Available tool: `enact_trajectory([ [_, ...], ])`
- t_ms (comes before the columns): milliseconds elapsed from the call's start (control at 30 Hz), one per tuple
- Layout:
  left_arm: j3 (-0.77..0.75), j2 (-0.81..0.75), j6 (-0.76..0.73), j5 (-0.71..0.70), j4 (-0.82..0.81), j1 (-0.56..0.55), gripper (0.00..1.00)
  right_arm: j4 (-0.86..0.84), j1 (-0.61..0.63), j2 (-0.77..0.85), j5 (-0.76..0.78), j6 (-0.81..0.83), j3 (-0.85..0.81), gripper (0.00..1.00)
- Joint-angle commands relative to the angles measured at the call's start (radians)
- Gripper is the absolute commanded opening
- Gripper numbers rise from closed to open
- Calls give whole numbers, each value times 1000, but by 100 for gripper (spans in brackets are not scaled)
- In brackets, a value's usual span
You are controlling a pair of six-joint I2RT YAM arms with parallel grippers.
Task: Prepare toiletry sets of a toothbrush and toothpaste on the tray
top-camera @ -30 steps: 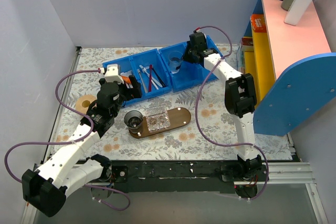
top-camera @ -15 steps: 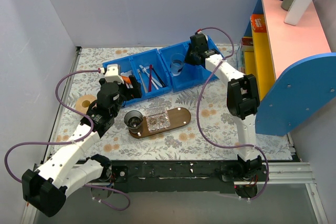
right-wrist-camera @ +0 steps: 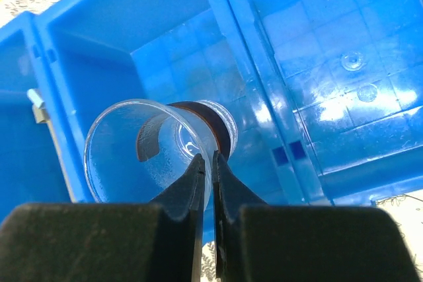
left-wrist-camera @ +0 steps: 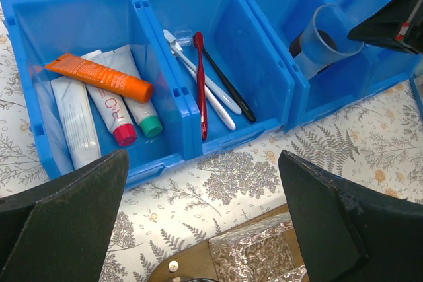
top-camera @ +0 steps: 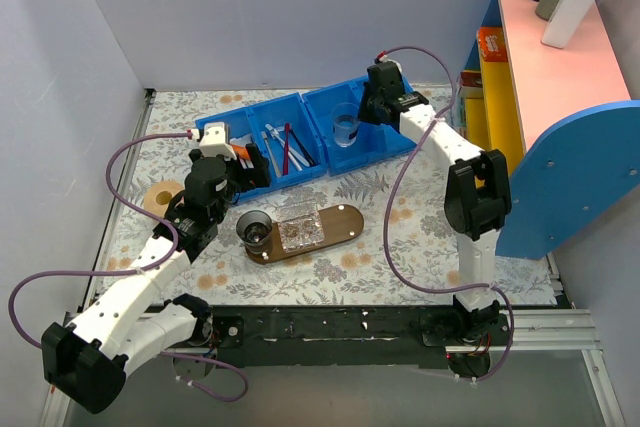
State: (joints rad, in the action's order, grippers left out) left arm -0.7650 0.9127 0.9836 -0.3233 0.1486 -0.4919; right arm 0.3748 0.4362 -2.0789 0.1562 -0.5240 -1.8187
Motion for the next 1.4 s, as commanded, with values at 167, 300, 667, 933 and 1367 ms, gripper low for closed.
enact_trajectory([
  [167,15,-5,13,64,-53,6,98,-97,53,238,51,44,70,1],
  [300,-31,55,130,165,-58,1,93,-145,96,309,91,42,160,1],
  [667,-218,270,378,187,-95,-119,91,-198,200,463,183,35,353,1],
  [933,-281,426,397,181,-72,-188,90,-226,213,551,221,28,443,1],
  [1367,-326,509,466,168,-99,-235,83,-249,226,669,256,27,565,1],
])
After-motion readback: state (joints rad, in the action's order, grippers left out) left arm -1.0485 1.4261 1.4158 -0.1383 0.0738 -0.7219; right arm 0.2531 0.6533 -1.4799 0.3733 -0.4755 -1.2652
